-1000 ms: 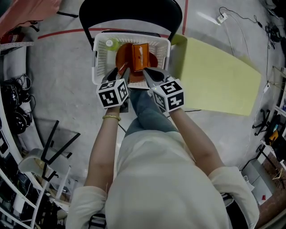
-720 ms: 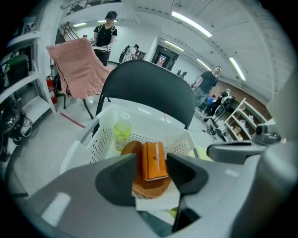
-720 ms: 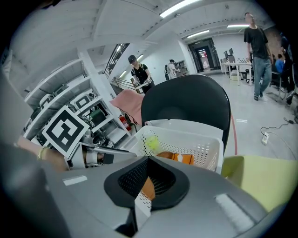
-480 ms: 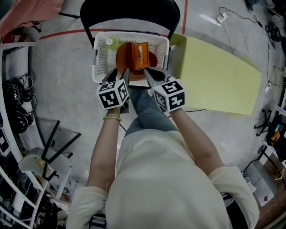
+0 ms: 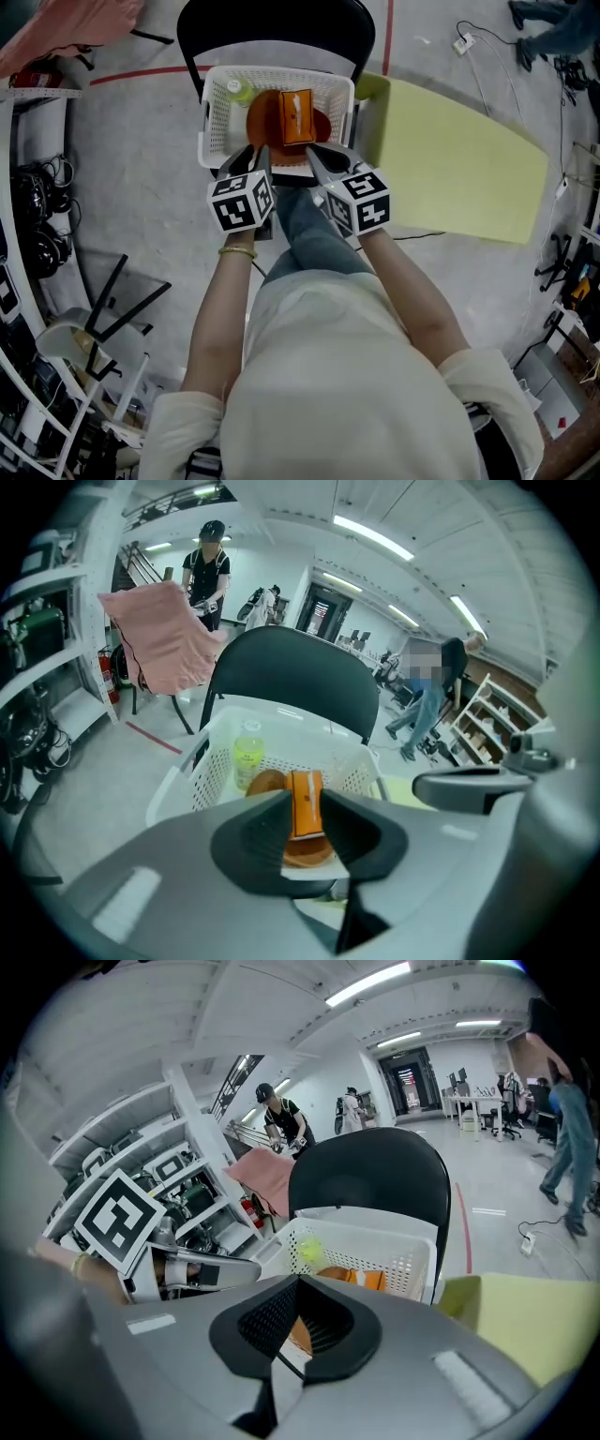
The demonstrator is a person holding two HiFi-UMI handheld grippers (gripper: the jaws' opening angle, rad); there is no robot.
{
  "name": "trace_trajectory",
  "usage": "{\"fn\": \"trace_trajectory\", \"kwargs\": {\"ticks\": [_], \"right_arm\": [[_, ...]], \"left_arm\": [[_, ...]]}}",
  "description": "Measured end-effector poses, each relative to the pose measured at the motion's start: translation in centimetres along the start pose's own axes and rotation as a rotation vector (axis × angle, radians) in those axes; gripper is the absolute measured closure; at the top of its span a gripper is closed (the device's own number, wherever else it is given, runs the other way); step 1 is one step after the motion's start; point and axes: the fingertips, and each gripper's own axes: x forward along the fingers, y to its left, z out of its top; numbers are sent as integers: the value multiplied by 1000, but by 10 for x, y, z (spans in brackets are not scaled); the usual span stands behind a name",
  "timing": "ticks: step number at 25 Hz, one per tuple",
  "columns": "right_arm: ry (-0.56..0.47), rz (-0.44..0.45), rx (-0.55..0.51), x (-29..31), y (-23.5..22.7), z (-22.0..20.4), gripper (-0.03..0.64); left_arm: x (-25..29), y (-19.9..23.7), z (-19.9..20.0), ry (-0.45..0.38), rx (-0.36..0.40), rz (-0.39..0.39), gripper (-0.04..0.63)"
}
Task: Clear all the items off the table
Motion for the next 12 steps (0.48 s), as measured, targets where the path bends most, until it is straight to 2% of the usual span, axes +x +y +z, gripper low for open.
{"fn": "trace_trajectory", "kwargs": {"ticks": [4, 12], "right_arm": [[-17, -6, -8, -11, 6, -2, 618], [-54, -39, -24, -45, 10, -9, 618]], "left_arm": [[-14, -7, 0, -24, 11, -11, 534], [-39, -31, -12, -40, 39, -40, 569]]}}
